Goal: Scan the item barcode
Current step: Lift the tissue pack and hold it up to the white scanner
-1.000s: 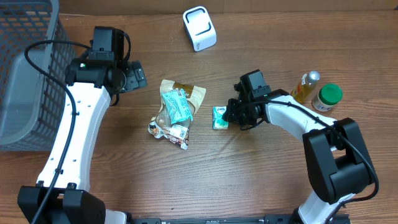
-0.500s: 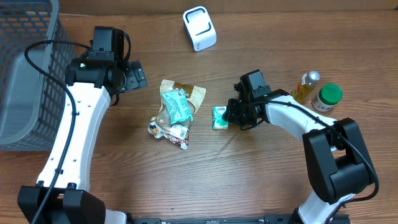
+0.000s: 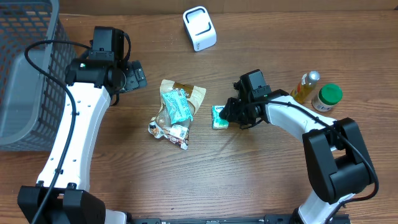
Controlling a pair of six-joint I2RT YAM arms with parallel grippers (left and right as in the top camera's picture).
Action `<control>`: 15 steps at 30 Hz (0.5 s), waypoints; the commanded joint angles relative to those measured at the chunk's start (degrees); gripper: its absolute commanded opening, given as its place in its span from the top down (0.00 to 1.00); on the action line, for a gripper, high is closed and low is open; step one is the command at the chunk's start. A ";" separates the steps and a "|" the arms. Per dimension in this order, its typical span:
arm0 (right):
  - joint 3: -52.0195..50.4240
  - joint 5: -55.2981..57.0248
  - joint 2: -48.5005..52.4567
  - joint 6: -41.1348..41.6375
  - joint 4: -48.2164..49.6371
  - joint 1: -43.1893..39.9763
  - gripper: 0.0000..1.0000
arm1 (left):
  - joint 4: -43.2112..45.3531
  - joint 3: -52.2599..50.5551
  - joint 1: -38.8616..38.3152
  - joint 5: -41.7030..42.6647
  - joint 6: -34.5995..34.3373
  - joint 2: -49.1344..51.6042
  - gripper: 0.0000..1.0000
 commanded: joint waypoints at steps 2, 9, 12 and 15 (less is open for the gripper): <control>-0.57 -0.90 -0.24 -0.11 -0.35 0.35 0.69 | 0.00 0.59 -0.17 -0.15 1.51 -0.07 0.00; -0.57 1.22 -0.24 -0.07 -0.42 2.08 0.78 | -0.02 0.59 -0.17 -0.15 1.51 -0.07 0.00; -0.57 2.58 -0.24 -0.09 -0.04 2.86 0.94 | 0.00 0.59 -0.17 -0.15 1.51 -0.07 0.01; -0.33 2.49 -0.26 -0.07 0.39 2.84 0.96 | 0.00 0.59 -0.17 -0.15 1.51 -0.07 0.00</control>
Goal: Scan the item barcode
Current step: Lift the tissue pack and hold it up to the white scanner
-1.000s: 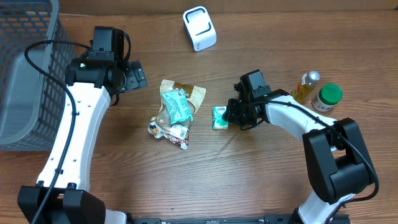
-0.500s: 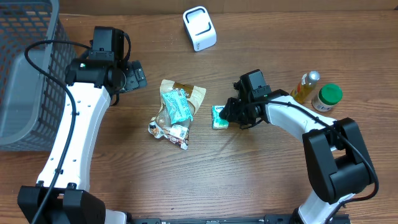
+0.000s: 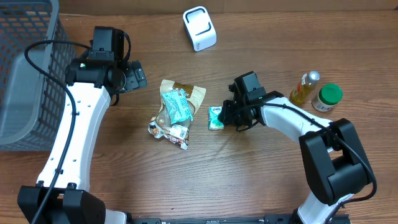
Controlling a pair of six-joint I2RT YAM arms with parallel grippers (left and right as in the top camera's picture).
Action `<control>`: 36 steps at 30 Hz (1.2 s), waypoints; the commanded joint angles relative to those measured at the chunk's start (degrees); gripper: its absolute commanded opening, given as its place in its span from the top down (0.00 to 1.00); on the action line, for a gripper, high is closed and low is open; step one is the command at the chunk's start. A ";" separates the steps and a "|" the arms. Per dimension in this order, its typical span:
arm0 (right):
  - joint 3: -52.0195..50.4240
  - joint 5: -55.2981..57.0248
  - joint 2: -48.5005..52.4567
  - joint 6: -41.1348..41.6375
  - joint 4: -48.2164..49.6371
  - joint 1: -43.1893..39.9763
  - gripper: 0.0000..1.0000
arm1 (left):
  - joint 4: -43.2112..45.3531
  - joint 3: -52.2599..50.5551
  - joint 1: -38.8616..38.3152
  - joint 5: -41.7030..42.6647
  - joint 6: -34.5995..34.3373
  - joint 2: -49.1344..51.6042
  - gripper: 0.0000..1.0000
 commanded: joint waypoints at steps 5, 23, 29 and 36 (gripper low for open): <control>10.29 3.45 -1.14 -5.38 -8.81 0.00 0.96 | 0.02 0.59 -0.17 -0.15 1.53 -0.07 0.00; 39.52 32.28 2.14 -34.67 -1.73 4.13 0.96 | 0.02 0.59 -0.17 -0.15 1.51 -0.07 0.00; 39.52 42.60 9.27 -49.86 12.61 6.19 0.96 | 0.02 0.59 -0.17 -0.15 1.51 -0.07 0.01; 39.52 47.25 17.97 -62.64 29.86 6.47 0.96 | 0.02 0.59 -0.17 -0.15 1.51 -0.07 0.01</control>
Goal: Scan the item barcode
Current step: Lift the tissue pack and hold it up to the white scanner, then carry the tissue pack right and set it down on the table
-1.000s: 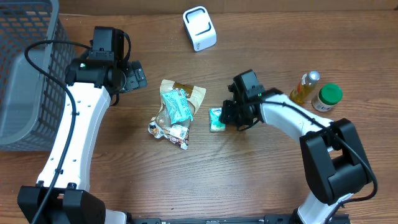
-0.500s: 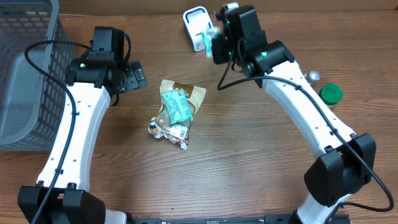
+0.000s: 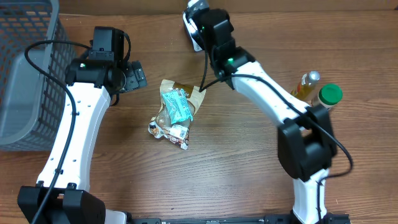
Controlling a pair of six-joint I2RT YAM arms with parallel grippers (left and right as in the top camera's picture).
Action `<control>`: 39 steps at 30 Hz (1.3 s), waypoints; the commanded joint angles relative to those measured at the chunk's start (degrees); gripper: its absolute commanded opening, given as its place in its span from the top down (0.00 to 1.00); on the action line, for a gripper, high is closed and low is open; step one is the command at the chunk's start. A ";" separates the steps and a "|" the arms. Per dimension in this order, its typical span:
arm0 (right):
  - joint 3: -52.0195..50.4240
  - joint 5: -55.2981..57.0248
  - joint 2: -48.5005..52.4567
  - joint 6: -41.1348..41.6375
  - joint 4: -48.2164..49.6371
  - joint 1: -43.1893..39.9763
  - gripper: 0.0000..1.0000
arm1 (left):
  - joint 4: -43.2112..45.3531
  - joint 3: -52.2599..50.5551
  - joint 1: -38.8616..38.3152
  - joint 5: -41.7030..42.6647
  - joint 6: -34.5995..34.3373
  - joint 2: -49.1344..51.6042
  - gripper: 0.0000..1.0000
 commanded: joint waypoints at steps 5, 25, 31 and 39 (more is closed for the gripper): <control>0.83 5.46 8.13 -18.18 13.40 -0.22 0.96 | -0.02 0.59 -0.17 -0.13 1.51 -0.07 0.01; 0.85 4.15 6.91 -10.21 15.54 -0.50 0.96 | -0.02 0.59 -0.17 -0.13 1.51 -0.07 0.00; 0.85 3.89 -5.07 3.78 -0.37 -0.22 0.96 | -0.02 0.59 -0.17 -0.13 1.51 -0.07 0.01; 0.85 2.49 -16.79 22.14 -33.46 -1.64 0.96 | -0.04 0.59 -0.17 -0.13 1.51 -0.07 0.00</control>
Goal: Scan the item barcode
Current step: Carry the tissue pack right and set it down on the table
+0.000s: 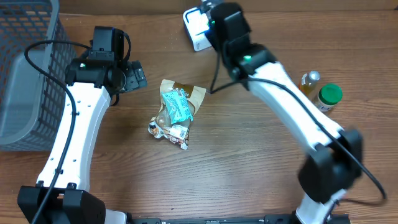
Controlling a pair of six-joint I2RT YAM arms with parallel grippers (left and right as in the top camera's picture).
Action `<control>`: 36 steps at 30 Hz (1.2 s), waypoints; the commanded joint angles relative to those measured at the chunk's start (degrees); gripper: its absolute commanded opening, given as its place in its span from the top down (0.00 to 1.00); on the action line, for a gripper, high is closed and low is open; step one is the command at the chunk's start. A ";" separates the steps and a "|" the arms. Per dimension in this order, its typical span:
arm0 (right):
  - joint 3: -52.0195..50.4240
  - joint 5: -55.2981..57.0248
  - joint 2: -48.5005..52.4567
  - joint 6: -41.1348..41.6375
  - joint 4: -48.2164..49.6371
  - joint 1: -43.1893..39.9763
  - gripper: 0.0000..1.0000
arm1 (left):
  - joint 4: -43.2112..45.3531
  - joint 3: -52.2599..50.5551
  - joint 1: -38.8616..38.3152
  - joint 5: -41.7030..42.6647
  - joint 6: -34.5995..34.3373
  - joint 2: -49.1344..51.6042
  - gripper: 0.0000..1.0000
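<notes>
The white barcode scanner (196,30) stands at the back middle of the table. My right arm reaches across to it, and my right gripper (209,9) sits at the scanner's far right corner. Its fingers are hidden under the wrist. The small green packet is nowhere on the table and stays hidden under that wrist. My left gripper (138,76) hovers left of centre, away from the scanner and holding nothing. Whether its jaws are open does not show from above.
A pile of snack bags (176,112) lies at the table's middle. A grey mesh basket (25,74) fills the far left. A yellow bottle (306,86) and a green-lidded jar (328,96) stand at the right.
My right wrist has shifted slightly to the right over the scanner, uncovering more of its white top. The right arm's elbow has swung outward. The left arm and the snack bags have not moved.
My right gripper was first at a small green packet lying right of the snack bags, then had nudged it a little left. Later the packet was gone from the table and the gripper was over the scanner. It is now at the scanner's right corner.
</notes>
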 commanded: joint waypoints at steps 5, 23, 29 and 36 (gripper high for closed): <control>-0.09 -12.98 -2.82 20.76 -29.14 -2.86 0.96 | -0.02 0.59 -0.17 -0.13 1.51 -0.07 0.00; -26.21 -16.35 -2.19 30.51 -38.64 -8.02 0.96 | -0.02 0.59 -0.17 -0.13 1.51 -0.07 0.00; -27.91 -11.54 -2.19 36.52 -38.60 -13.27 0.14 | -0.02 0.59 -0.17 -0.13 1.51 -0.07 0.00; -24.94 -14.64 -2.56 36.48 -41.64 -15.17 0.00 | -0.02 0.59 -0.17 -0.13 1.51 -0.07 0.00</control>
